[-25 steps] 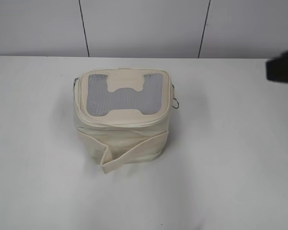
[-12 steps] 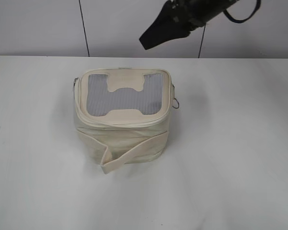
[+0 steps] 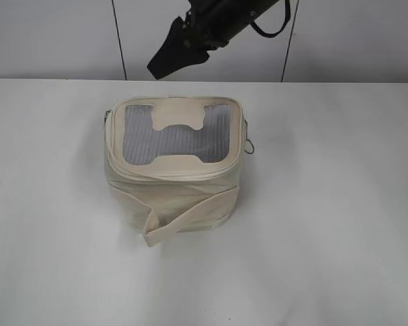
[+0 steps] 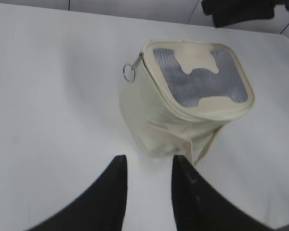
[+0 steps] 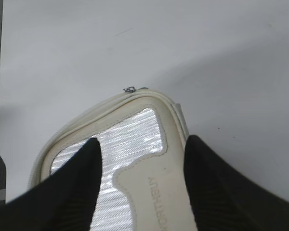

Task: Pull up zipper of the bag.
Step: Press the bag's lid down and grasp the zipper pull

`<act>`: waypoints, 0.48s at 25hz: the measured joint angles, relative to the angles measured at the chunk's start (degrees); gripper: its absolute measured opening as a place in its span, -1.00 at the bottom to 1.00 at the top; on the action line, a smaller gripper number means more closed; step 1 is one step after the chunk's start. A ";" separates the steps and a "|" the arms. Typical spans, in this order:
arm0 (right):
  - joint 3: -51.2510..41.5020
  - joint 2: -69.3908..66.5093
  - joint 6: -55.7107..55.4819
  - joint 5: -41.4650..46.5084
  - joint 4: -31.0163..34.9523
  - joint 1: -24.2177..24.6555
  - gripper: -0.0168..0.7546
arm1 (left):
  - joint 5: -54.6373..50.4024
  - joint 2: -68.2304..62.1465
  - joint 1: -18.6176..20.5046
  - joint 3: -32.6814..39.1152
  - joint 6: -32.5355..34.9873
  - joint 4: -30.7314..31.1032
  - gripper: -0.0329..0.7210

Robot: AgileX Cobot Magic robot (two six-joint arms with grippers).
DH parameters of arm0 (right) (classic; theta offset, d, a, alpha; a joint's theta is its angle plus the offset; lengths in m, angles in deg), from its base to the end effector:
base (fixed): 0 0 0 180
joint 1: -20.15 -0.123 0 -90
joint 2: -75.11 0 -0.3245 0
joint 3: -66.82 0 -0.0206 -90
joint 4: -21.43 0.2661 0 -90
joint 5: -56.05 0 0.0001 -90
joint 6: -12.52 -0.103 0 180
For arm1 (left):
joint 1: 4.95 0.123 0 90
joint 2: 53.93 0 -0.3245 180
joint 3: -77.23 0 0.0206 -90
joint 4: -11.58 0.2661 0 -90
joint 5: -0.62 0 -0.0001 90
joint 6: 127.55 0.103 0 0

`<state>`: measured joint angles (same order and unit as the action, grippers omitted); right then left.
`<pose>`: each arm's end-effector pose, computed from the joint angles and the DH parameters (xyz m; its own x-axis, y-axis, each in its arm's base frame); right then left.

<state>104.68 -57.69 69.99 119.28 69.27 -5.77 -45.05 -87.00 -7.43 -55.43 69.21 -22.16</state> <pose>0.4452 0.2922 0.2932 -0.3223 -0.5862 -0.7433 -0.9442 0.2554 0.2080 0.0663 -0.0439 0.3162 -0.5612 -0.1077 -0.8207 0.3031 0.8959 -0.3248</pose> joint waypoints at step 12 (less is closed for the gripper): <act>15.43 -14.52 -3.37 1.04 1.20 -0.19 0.19 | 7.35 -25.87 0.00 -1.11 23.91 -15.83 -0.18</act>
<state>120.10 -72.20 66.63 120.32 70.48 -5.96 -37.70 -112.87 -7.43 -56.55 93.12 -37.99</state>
